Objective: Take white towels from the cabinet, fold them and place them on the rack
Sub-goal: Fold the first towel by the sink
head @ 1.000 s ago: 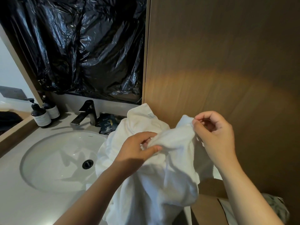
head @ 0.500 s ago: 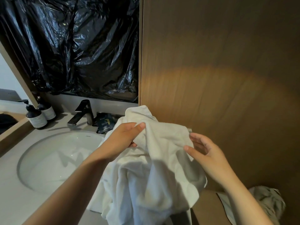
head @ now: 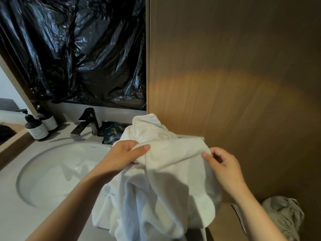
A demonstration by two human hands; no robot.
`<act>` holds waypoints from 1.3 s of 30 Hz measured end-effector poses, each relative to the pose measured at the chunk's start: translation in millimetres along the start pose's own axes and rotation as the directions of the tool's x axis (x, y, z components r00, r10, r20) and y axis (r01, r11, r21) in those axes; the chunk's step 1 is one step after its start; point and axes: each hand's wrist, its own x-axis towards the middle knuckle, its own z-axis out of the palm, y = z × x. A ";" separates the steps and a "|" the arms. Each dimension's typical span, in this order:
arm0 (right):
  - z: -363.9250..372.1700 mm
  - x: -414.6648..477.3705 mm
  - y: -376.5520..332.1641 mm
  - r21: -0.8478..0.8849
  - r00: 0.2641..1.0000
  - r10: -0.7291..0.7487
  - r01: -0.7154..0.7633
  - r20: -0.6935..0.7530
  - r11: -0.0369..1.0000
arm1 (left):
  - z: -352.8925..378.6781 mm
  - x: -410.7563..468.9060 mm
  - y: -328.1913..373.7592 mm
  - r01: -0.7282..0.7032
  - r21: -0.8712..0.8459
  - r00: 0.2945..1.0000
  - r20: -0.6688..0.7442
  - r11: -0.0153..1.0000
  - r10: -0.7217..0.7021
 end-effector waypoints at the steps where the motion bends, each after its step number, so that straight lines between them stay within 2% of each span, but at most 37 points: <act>1: -3.0 1.9 -3.1 0.038 1.000 -0.001 0.001 0.001 0.999 | -1.4 -1.2 -1.0 -0.026 0.027 0.999 -0.031 0.999 0.027; 4: -8.3 5.6 -15.8 0.145 0.994 0.028 -0.042 0.102 0.989 | 0.3 -3.5 0.7 -0.127 0.014 0.986 -0.111 0.992 0.128; 8: -5.3 9.4 -28.9 0.212 0.998 -0.024 0.011 0.060 0.977 | 15.8 -8.3 10.4 -0.245 -0.115 0.968 -0.086 0.963 0.237; 10: -2.8 10.9 -35.7 0.210 0.996 -0.059 0.042 0.074 0.977 | 23.9 -8.7 15.7 -0.296 -0.075 0.955 -0.059 0.952 0.292; 15: 9.2 9.9 -48.4 0.174 0.949 -0.183 0.141 0.257 0.975 | 30.1 -6.6 41.0 -0.383 0.040 0.923 -0.018 0.923 0.384; 17: 8.5 12.7 -53.5 0.170 0.953 -0.232 0.200 0.193 0.965 | 27.0 -4.7 56.3 -0.419 0.099 0.906 -0.021 0.902 0.423; 19: 0.4 20.9 -59.9 0.169 0.963 -0.265 0.252 0.059 0.953 | 21.1 -1.2 71.2 -0.406 0.139 0.913 0.019 0.903 0.408; 22: -20.4 37.1 -82.8 0.231 0.953 -0.286 0.303 -0.104 0.925 | 14.1 4.4 79.7 -0.291 0.159 0.947 0.186 0.943 0.261; 25: -39.1 53.6 -112.0 0.220 0.931 -0.324 0.356 -0.166 0.908 | 20.7 6.2 71.0 -0.248 0.182 0.939 0.289 0.952 0.189; 28: -50.9 67.1 -136.9 0.151 0.901 -0.389 0.419 -0.193 0.896 | 23.5 11.0 74.0 -0.254 0.067 0.953 0.189 0.965 0.238; 30: -58.4 75.2 -152.0 0.137 0.887 -0.396 0.434 -0.238 0.890 | 18.2 16.4 97.5 -0.328 -0.030 0.944 0.021 0.944 0.328; 32: -67.4 83.7 -168.2 0.135 0.879 -0.383 0.432 -0.283 0.891 | 9.0 20.9 134.9 -0.414 -0.084 0.907 -0.124 0.906 0.403; 35: -82.8 95.0 -194.3 0.113 0.865 -0.390 0.443 -0.316 0.889 | -5.6 22.9 192.5 -0.551 0.003 0.821 -0.177 0.835 0.543; 39: -100.3 108.7 -224.4 0.081 0.800 -0.447 0.517 -0.400 0.852 | -17.0 18.6 248.6 -0.655 0.229 0.692 -0.198 0.720 0.694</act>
